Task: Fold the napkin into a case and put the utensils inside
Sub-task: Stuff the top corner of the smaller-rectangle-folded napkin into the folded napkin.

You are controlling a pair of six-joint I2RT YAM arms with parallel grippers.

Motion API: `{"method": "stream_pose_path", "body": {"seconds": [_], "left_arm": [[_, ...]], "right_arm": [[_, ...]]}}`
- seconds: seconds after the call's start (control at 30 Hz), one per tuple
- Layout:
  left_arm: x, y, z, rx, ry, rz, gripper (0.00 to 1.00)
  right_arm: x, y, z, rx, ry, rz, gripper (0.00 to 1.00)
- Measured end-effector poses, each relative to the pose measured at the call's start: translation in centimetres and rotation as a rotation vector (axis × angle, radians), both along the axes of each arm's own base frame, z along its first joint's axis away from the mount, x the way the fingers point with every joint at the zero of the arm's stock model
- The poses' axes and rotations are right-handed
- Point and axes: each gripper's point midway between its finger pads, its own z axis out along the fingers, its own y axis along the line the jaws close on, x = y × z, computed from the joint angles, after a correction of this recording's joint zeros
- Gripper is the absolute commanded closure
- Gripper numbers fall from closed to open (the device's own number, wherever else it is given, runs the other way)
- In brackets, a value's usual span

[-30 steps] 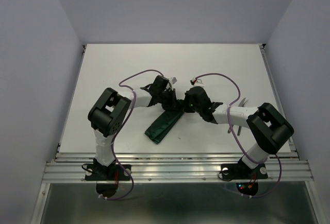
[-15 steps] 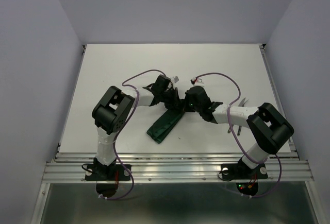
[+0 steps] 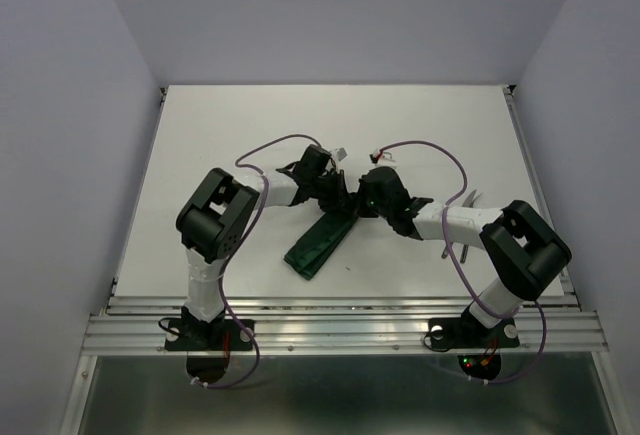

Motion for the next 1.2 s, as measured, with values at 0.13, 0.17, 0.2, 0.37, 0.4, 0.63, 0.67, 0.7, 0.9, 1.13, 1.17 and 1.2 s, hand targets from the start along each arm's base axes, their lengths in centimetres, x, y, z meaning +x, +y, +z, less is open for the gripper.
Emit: {"method": "stream_pose_path", "body": {"seconds": [0.13,0.17,0.2,0.37,0.4,0.63,0.67,0.7,0.9,1.13,1.17,1.2], "left_arm": [[-0.3,0.9,0.8,0.038,-0.012,0.007,1.00],[-0.2,1.1,1.0,0.051,-0.020,0.012,1.00],[-0.2,1.4,1.3,0.060,-0.028,0.015,1.00],[-0.7,1.8,2.6,0.070,-0.047,-0.004,1.00],[-0.8,1.8,2.7,0.072,-0.050,-0.006,1.00],[-0.8,2.7,2.4,0.099,-0.054,-0.004,1.00],[-0.9,2.9,2.2,0.105,-0.051,-0.004,1.00],[-1.0,3.0,2.0,0.112,-0.047,-0.001,1.00],[-1.0,3.5,1.1,0.129,-0.035,0.008,1.00],[-0.8,3.2,-0.3,0.128,-0.020,0.005,1.00],[-0.8,3.2,-0.3,0.127,-0.020,0.004,1.00],[-0.8,3.1,-0.3,0.125,-0.020,0.003,1.00]], "right_arm": [[0.0,0.0,0.0,0.002,0.000,-0.002,0.92],[0.0,0.0,0.0,0.002,0.000,-0.002,0.92],[0.0,0.0,0.0,0.002,0.000,-0.002,0.92],[0.0,0.0,0.0,0.001,0.000,-0.004,0.92],[0.1,0.0,0.0,0.001,0.000,-0.004,0.92],[0.0,0.0,0.0,0.002,0.001,-0.002,0.92],[0.0,0.0,0.0,0.002,0.001,-0.002,0.92],[0.0,0.0,0.0,0.002,0.001,-0.002,0.92],[0.0,0.0,0.0,0.002,0.001,-0.001,0.92],[-0.1,0.1,0.0,0.005,0.004,0.005,0.92],[-0.1,0.1,-0.1,0.005,0.006,0.007,0.93],[-0.1,0.2,-0.1,0.006,0.008,0.009,0.93]]}}
